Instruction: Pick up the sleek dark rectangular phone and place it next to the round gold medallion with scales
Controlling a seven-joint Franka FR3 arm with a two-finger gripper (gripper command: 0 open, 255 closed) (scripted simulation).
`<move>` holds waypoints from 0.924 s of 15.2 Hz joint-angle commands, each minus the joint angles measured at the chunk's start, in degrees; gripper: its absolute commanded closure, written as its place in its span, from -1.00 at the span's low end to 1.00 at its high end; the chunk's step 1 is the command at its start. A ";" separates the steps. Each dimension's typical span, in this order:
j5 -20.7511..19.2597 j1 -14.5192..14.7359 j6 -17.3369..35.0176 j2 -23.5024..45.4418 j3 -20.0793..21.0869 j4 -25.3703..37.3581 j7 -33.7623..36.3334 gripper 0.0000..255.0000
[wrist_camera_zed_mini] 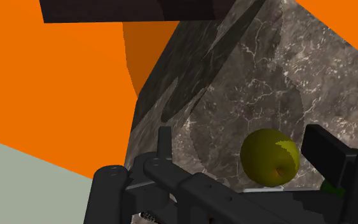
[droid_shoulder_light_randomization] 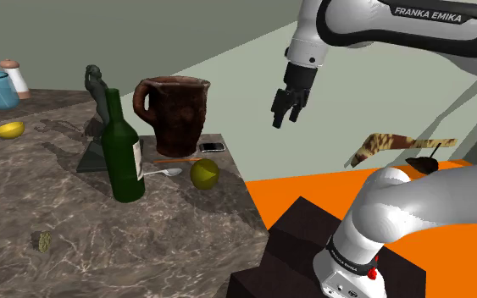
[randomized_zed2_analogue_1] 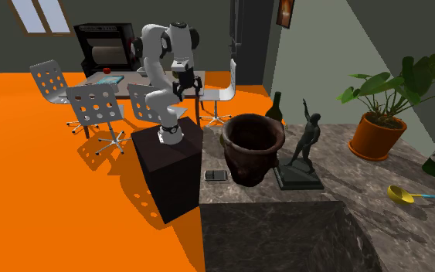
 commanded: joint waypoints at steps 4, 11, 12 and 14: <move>-1.88 0.50 4.92 4.31 -2.42 -0.87 -5.95 -1.00; -4.79 1.91 15.93 17.06 -7.42 0.51 -19.20 -1.00; -5.00 2.15 17.37 19.11 -8.05 1.09 -21.04 -1.00; -5.24 2.62 20.11 23.33 -9.18 2.51 -24.72 -1.00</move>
